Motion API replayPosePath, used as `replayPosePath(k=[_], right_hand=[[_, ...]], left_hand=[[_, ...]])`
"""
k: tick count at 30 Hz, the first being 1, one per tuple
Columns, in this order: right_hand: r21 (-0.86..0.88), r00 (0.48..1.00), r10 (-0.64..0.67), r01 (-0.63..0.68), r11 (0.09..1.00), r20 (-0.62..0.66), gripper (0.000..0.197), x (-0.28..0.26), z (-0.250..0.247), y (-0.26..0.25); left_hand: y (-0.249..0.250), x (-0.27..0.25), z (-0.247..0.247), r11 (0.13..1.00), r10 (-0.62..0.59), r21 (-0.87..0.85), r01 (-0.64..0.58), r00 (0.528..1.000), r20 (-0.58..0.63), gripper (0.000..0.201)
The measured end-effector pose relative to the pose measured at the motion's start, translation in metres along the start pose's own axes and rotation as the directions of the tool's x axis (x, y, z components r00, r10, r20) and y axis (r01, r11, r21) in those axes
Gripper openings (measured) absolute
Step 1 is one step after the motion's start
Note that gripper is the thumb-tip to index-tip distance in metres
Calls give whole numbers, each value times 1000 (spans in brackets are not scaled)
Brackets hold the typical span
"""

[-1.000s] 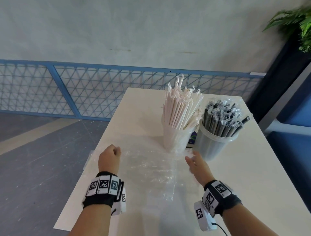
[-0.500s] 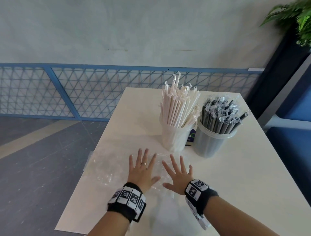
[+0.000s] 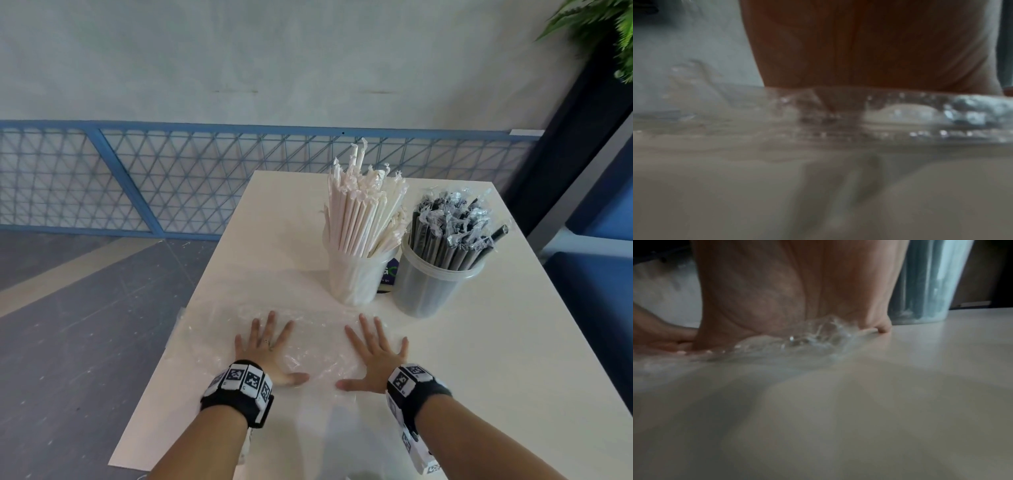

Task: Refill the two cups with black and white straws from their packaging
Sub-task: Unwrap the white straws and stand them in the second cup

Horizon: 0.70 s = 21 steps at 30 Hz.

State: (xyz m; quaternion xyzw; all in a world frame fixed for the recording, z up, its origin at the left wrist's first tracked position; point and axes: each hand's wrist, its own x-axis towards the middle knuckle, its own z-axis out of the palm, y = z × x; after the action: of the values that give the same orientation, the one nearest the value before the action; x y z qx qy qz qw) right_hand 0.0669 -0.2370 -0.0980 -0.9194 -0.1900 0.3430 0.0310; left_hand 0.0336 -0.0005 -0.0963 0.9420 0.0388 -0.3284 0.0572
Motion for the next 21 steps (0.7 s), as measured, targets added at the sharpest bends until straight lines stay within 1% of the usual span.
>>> replayPosePath(k=[2, 4, 7, 8, 9, 10, 11, 12, 13, 14, 15, 16, 18, 19, 21], right_hand=[[32, 1000, 28, -28, 999, -2, 129, -2, 0, 5], [51, 999, 49, -49, 997, 1, 127, -3, -1, 11], [32, 998, 53, -54, 998, 18, 124, -6, -8, 12], [25, 999, 44, -44, 999, -1, 126, -10, -12, 8], [41, 998, 30, -28, 999, -60, 126, -15, -18, 3], [95, 986, 14, 2, 995, -169, 118, -21, -24, -3], [187, 949, 8, 54, 981, -314, 103, -28, -30, -9], [305, 888, 23, 133, 943, -460, 85, -36, -37, -13], [408, 816, 56, 227, 884, -575, 70, -42, -43, -17], [482, 755, 97, 309, 820, -649, 62, -47, -50, -20], [522, 704, 135, 368, 769, -697, 59, -51, -57, -22], [529, 659, 163, 405, 746, -734, 60, -54, -65, -24], [497, 572, 192, 444, 745, -798, 67, -56, -81, -26], [479, 530, 205, 453, 752, -823, 71, -55, -89, -26], [453, 455, 238, 451, 769, -858, 74, -52, -101, -28]], left_hand=[[-2, -1, -1, 1000, -5, 3, 5, 1000, 9, 116], [-2, -2, -2, 1000, -16, 6, 16, 1000, 23, 118], [1, -3, -11, 997, -40, 61, 38, 998, 41, 121], [3, -4, -16, 996, -41, 83, 40, 999, 20, 121], [5, -7, -23, 995, -37, 88, 39, 999, -28, 119], [9, -11, -32, 997, -22, 71, 29, 994, -104, 117], [14, -15, -43, 1000, 3, 18, 1, 979, -202, 115], [20, -19, -56, 997, 27, -63, -49, 950, -310, 113], [26, -24, -71, 982, 45, -152, -116, 913, -405, 115], [33, -27, -86, 954, 60, -229, -191, 877, -477, 118], [39, -29, -103, 916, 76, -301, -264, 852, -518, 124], [43, -28, -120, 870, 93, -367, -331, 839, -536, 130], [50, -26, -153, 789, 147, -443, -426, 831, -537, 139], [53, -26, -167, 784, 183, -435, -443, 834, -520, 141], [58, -20, -191, 822, 232, -376, -428, 855, -464, 141]])
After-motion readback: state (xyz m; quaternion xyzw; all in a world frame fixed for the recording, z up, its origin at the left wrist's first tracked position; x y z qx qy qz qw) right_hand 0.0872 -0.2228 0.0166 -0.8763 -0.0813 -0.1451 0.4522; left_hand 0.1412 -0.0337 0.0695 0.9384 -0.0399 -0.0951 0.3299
